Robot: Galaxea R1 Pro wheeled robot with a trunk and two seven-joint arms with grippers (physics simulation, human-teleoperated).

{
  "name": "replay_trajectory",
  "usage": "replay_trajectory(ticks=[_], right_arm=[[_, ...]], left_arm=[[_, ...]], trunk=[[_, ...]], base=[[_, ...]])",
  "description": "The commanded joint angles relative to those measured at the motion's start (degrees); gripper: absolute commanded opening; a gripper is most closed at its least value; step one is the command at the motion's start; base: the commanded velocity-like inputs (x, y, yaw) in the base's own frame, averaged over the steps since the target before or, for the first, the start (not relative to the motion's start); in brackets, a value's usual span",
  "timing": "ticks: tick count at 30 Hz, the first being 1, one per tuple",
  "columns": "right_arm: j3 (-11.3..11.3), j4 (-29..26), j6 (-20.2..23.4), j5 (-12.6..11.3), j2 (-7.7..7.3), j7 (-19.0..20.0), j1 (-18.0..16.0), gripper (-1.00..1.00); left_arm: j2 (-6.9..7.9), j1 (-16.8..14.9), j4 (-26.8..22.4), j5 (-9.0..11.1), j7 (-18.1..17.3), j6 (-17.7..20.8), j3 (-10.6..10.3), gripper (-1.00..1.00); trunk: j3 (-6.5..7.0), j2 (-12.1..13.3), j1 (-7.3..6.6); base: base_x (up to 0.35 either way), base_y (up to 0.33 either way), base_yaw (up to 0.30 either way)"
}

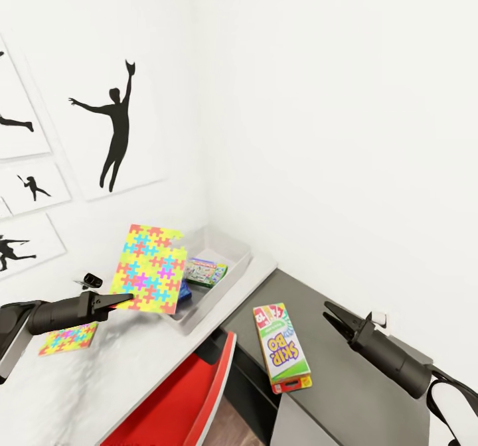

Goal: Put all the toys in the child's room - the three board games (two on the bed and one on the table), the two jigsaw puzzles on the table, and the tennis ball on the table - inside the toy box on the table in the child's room.

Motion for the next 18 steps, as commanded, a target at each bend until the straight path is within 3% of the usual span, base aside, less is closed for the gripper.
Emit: replay_trajectory(ticks=[1,12,18], right_arm=[[-0.07,-0.02,0.40,-0.26,0.00,-0.04,-0.03,1.00],[-0.07,-0.02,0.40,-0.26,0.00,-0.08,-0.03,1.00],[-0.07,-0.02,0.40,-0.26,0.00,-0.07,0.00,1.00]], left_arm=[[0.01,-0.07,0.01,-0.03,-0.22,0.61,-0.04,-1.00],[0.01,-0.07,0.01,-0.02,-0.22,0.61,-0.04,-1.00],[0.01,-0.07,0.01,-0.01,-0.22,0.61,-0.04,-1.00]], trunk=[[-0.13,-0.13,0.04],[-0.13,-0.13,0.04],[-0.13,-0.13,0.04]], base=[[0.012,0.000,0.272],[0.090,-0.054,0.278],[0.118,-0.009,0.068]])
